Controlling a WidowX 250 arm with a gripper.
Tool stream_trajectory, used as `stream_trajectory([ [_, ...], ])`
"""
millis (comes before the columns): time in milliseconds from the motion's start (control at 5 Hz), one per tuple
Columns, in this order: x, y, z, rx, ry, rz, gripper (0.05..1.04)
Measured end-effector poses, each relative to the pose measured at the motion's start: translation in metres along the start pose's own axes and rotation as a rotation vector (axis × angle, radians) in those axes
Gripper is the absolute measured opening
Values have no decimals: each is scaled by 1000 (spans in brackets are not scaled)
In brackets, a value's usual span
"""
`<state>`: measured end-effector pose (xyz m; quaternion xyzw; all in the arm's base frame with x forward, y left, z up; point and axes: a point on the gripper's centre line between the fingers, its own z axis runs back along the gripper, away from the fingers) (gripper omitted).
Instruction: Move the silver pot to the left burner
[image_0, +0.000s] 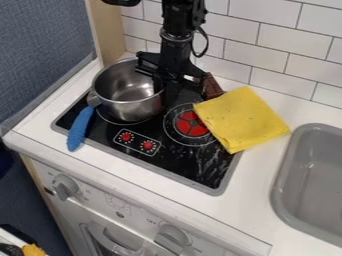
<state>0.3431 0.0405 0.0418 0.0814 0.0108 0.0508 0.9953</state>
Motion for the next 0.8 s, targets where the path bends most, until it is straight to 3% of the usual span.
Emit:
stream_trajectory([
  [200,-1,-5,-2,-11,-12,-2,306],
  [600,-5,-12,32,-74,-110,-75,891],
  [800,-8,-16,47,-113,-129,-111,1015],
])
